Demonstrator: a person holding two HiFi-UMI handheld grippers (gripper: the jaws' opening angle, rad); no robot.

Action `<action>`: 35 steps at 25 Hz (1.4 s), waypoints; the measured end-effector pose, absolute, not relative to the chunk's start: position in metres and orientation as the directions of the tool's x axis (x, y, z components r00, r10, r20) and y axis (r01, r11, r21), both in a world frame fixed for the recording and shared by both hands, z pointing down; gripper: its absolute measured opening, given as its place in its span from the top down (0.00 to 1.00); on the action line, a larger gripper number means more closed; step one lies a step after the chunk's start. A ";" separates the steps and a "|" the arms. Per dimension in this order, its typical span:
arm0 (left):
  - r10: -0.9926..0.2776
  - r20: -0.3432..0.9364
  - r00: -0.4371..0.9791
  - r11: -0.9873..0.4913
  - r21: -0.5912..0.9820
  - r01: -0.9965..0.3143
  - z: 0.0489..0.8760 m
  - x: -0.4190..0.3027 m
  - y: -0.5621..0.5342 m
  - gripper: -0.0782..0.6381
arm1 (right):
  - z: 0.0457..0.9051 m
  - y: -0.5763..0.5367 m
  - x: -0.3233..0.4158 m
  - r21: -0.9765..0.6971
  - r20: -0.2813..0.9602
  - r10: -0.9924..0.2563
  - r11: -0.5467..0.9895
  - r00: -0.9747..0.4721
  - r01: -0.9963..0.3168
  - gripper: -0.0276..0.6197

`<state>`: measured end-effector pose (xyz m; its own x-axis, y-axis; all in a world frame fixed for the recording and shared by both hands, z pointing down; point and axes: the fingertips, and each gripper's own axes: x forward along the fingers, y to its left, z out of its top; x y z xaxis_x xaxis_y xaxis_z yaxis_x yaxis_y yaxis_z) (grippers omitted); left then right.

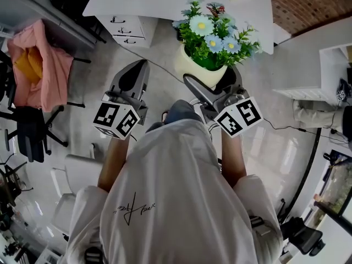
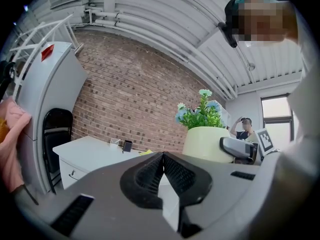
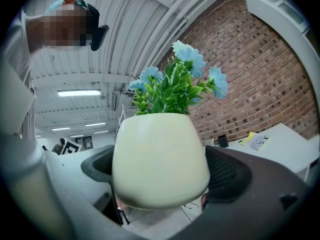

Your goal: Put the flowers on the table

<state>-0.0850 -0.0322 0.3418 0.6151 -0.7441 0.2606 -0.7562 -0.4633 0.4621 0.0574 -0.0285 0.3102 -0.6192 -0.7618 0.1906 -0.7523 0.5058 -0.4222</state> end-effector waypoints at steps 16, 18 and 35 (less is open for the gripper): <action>-0.729 0.236 0.643 -0.502 0.454 -0.736 0.352 -0.080 -0.069 0.88 | 0.319 -0.060 0.064 -0.396 0.147 -0.792 0.502 -0.593 -0.769 0.17; -0.726 0.233 0.647 -0.514 0.441 -0.735 0.347 -0.082 -0.065 0.88 | 0.316 -0.055 0.061 -0.395 0.135 -0.796 0.503 -0.591 -0.769 0.17; -0.773 0.249 0.584 -0.466 0.402 -0.788 0.300 -0.102 0.048 0.88 | 0.288 0.047 0.042 -0.426 0.127 -0.742 0.559 -0.658 -0.711 0.17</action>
<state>-0.1021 0.0481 0.2997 0.5835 -0.7731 0.2486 -0.7883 -0.4656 0.4022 0.0418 0.0469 0.2882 -0.6585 -0.7418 0.1270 -0.7115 0.5586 -0.4264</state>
